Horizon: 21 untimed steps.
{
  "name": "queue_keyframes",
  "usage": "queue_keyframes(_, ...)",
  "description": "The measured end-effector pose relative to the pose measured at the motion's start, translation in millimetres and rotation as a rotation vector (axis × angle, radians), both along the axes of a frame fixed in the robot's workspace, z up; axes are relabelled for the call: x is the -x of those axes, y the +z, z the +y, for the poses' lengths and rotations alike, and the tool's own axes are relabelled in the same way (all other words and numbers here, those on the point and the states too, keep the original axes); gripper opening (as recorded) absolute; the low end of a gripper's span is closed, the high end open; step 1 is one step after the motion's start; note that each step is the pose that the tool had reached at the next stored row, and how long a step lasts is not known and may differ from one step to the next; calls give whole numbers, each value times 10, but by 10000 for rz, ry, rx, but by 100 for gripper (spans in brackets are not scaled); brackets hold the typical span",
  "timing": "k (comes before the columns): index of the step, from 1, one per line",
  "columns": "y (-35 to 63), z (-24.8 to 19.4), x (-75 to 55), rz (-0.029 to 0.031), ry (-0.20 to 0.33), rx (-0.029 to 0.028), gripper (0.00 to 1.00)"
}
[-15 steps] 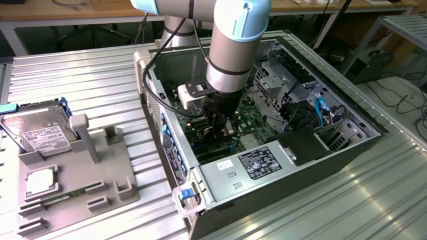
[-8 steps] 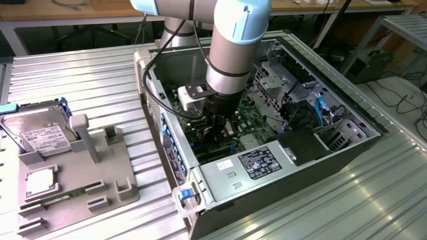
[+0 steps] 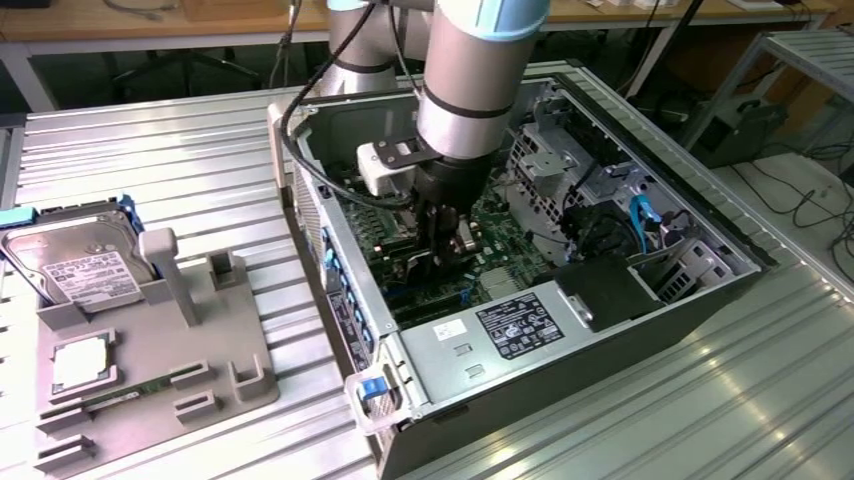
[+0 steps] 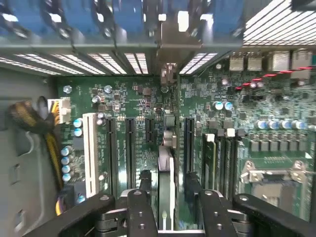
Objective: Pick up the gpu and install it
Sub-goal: 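Press down on the gpu until it lock into place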
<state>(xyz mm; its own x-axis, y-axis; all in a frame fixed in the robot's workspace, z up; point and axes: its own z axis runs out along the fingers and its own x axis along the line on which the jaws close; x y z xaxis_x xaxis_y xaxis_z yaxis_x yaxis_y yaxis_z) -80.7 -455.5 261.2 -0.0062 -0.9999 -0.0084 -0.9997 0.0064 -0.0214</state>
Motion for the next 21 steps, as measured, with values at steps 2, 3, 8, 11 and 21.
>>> queue_keyframes(2,104,1,0,-12,0,4,41)
queue_keyframes(3,170,1,0,-22,0,6,41)
queue_keyframes(8,385,3,0,-63,0,14,41)
queue_keyframes(11,390,3,0,-73,1,12,41)
queue_keyframes(21,391,3,0,-104,0,13,11)
